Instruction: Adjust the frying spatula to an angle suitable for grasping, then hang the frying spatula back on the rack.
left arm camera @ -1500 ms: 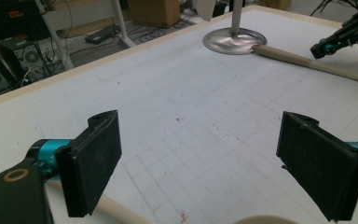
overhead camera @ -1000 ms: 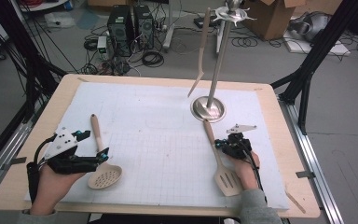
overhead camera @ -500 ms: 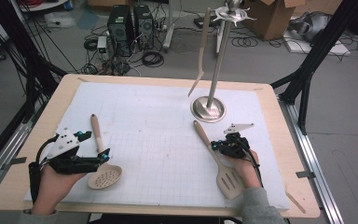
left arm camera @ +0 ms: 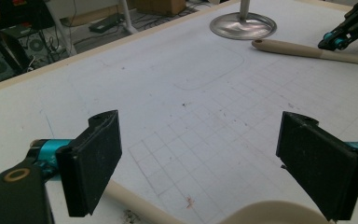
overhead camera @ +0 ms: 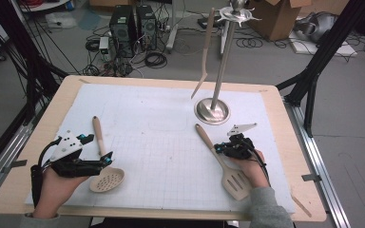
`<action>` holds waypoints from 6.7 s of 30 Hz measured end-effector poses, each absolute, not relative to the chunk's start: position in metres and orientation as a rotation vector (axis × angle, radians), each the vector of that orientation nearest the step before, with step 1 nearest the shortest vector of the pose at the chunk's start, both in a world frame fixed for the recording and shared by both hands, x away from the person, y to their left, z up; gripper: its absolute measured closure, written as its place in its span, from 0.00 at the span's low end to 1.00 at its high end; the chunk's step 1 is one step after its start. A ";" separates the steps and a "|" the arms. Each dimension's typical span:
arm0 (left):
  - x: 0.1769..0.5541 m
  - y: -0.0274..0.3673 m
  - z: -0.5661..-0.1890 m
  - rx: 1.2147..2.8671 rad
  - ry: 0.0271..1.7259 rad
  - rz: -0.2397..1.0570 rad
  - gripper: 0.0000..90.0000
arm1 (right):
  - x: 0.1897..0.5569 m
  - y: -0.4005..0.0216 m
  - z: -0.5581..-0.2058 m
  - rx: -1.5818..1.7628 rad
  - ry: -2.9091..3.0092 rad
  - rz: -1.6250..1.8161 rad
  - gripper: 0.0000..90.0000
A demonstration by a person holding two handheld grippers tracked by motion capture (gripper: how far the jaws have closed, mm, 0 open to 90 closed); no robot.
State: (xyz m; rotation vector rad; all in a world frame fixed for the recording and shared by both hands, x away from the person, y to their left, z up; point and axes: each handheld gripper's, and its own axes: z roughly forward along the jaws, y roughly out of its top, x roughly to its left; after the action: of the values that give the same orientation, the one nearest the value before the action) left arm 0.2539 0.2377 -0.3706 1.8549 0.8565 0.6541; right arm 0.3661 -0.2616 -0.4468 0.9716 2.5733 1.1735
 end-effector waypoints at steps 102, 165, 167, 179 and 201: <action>0.254 0.258 -0.363 1.792 0.862 0.640 0.16 | 0.301 -0.250 -0.395 1.036 2.333 1.195 0.26; 0.253 0.256 -0.373 1.827 0.886 0.638 0.16 | 0.333 -0.238 -0.431 1.111 2.551 0.856 0.47; 0.252 0.257 -0.372 1.826 0.884 0.639 0.16 | 0.333 -0.238 -0.431 1.121 2.560 0.854 0.48; 0.249 0.260 -0.371 1.818 0.892 0.648 0.16 | 0.327 -0.238 -0.429 1.153 2.549 0.810 0.57; 0.248 0.258 -0.370 1.821 0.886 0.653 0.16 | 0.319 -0.242 -0.428 1.287 2.502 0.832 0.83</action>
State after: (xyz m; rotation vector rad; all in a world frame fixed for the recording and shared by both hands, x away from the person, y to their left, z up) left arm 0.2483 0.2576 -0.3700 1.8211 0.8857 0.6529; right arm 0.3187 -0.2419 -0.4282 1.2868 2.5020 0.8316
